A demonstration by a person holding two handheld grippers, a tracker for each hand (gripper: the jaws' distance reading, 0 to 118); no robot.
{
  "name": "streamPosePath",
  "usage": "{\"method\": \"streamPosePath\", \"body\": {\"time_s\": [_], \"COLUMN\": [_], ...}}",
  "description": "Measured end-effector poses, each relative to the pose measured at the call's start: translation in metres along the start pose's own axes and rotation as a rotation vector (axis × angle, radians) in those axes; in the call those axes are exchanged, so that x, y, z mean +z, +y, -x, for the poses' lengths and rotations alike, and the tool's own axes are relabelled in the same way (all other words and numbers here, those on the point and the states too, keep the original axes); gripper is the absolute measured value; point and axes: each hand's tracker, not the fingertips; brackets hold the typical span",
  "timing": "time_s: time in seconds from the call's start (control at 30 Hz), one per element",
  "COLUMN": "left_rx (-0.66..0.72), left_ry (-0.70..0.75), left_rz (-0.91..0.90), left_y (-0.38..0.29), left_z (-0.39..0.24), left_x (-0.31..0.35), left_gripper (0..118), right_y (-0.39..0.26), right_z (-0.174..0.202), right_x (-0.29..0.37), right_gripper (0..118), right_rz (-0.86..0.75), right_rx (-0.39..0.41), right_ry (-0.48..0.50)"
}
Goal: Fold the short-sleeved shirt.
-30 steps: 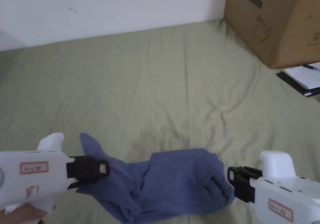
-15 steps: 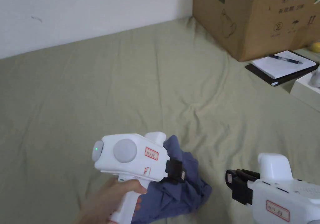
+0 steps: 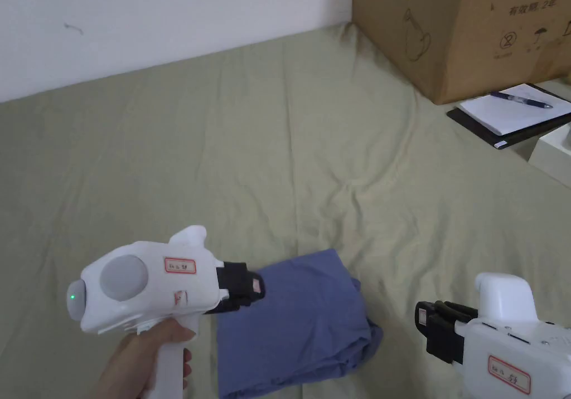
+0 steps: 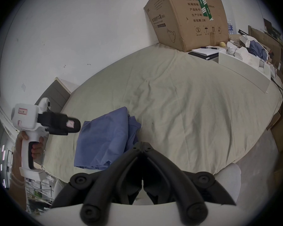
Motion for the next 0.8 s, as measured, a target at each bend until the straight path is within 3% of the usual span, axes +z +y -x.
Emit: {"method": "streamPosePath", "body": {"time_s": [0.07,0.2,0.27,0.43,0.57,0.67,0.8], "left_rx": [-0.012,0.006,-0.050,-0.108,-0.097,-0.127,-0.168], "left_ry": [-0.013,-0.188,-0.231,-0.085,-0.206,-0.208,-0.251], "left_rz": [0.028,0.066,0.098,0.224,0.278,0.283,0.230], "left_y": [-0.007,-0.021,-0.028,-0.040,-0.048,-0.051,-0.053], "left_z": [0.001,-0.022,-0.038,-0.075,-0.091,-0.095,-0.081], "left_x": [-0.012,-0.037,-0.052,-0.102,-0.121,-0.124,-0.089], "left_gripper": [4,2,2,2,2,2,2], "right_y": [0.000,0.000,-0.001,-0.003,-0.003,-0.002,0.000], "right_z": [0.001,0.003,0.003,0.002,0.001,0.004,0.009], "right_x": [-0.001,-0.002,-0.003,0.000,0.003,0.006,0.006], "right_gripper": [0,0,0,0,0,0,0], "right_rz": [0.002,0.008,0.013,0.023,0.032,0.028,0.028], "right_rx": [0.010,0.016,0.015,0.018,0.033,0.050,0.066], "right_ry": [0.004,0.007,0.007,0.005,-0.001,-0.009,0.010]}}
